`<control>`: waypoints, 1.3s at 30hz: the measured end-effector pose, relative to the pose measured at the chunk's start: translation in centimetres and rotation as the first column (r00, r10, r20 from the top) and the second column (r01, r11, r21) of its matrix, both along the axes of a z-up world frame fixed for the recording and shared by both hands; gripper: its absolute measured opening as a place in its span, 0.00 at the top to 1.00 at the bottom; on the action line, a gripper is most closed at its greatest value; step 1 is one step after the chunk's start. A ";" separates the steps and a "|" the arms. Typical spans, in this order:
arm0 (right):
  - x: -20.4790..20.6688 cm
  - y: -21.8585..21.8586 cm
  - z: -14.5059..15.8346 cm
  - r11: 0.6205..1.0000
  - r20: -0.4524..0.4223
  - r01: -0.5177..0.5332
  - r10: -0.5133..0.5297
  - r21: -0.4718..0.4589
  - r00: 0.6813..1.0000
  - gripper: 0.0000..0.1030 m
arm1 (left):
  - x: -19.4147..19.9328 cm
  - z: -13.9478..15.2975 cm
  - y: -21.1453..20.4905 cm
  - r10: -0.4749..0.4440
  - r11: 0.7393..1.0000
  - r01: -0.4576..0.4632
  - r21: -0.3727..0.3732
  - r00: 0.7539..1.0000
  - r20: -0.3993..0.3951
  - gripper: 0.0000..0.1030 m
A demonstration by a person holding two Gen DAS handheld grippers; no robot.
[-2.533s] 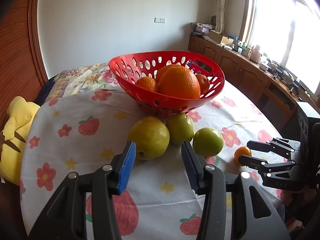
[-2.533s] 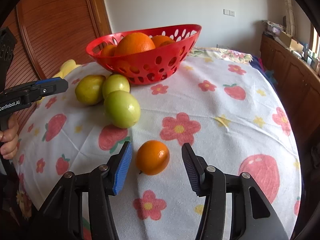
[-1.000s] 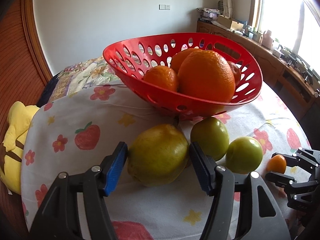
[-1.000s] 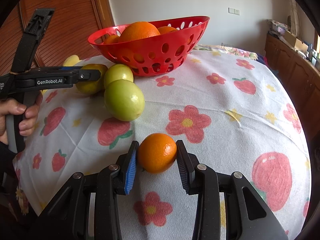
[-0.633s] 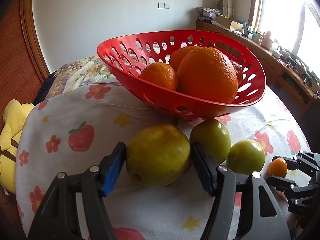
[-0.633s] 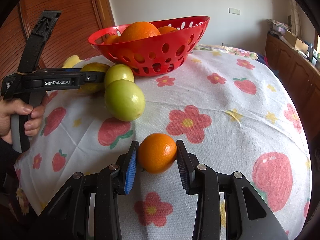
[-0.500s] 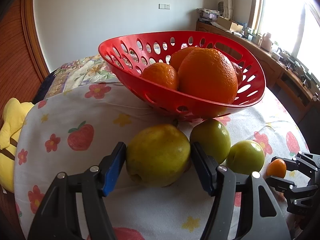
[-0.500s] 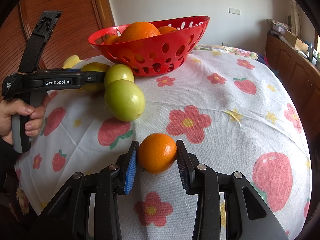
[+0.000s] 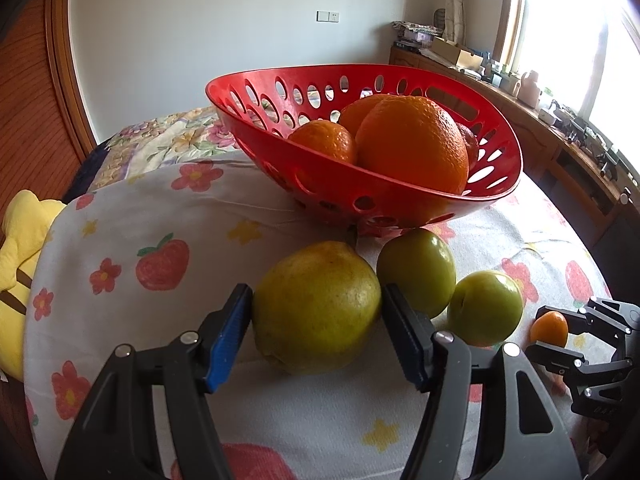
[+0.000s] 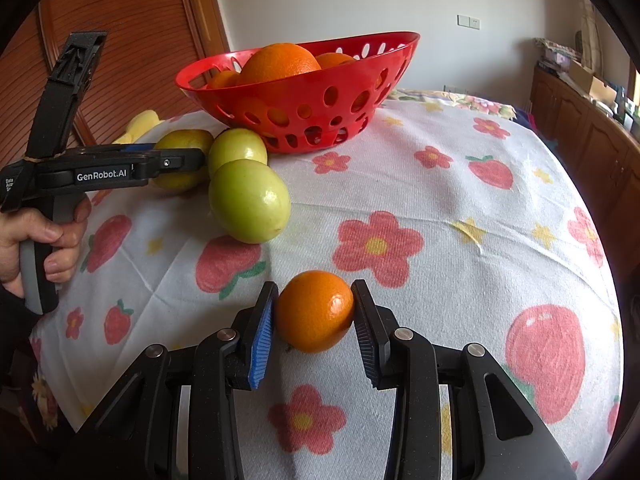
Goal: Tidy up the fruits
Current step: 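Carry the pear and tangerine over the red basket and open both tools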
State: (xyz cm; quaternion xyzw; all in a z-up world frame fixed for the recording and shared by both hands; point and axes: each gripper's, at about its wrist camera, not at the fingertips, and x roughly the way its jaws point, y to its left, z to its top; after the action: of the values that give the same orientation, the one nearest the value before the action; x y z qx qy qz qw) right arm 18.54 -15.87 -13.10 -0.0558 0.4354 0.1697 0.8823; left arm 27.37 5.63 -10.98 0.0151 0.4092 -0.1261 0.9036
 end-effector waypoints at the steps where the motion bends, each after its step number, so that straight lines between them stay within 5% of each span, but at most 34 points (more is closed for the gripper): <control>1: 0.0 0.0 0.0 1.000 0.000 0.002 -0.002 0.000 1.000 0.64 | -0.1 0.0 0.0 0.000 1.000 0.000 0.003 1.000 0.003 0.37; 21: -0.3 -0.1 1.0 1.000 0.030 -0.011 0.011 -0.027 0.999 0.65 | -4.8 4.9 2.5 0.031 0.997 -0.025 -0.070 0.995 0.092 0.38; 39: 6.0 -0.4 11.2 0.994 0.242 -0.070 0.088 -0.082 0.966 0.65 | -0.4 10.5 1.5 0.003 0.998 0.012 -0.064 0.971 0.240 0.38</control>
State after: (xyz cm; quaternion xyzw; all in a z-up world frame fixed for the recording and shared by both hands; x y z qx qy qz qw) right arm 24.55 -16.25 -1.87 -0.1257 0.3265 0.1804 0.9193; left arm 26.98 7.16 -0.52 0.0017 0.2925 -0.1387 0.9461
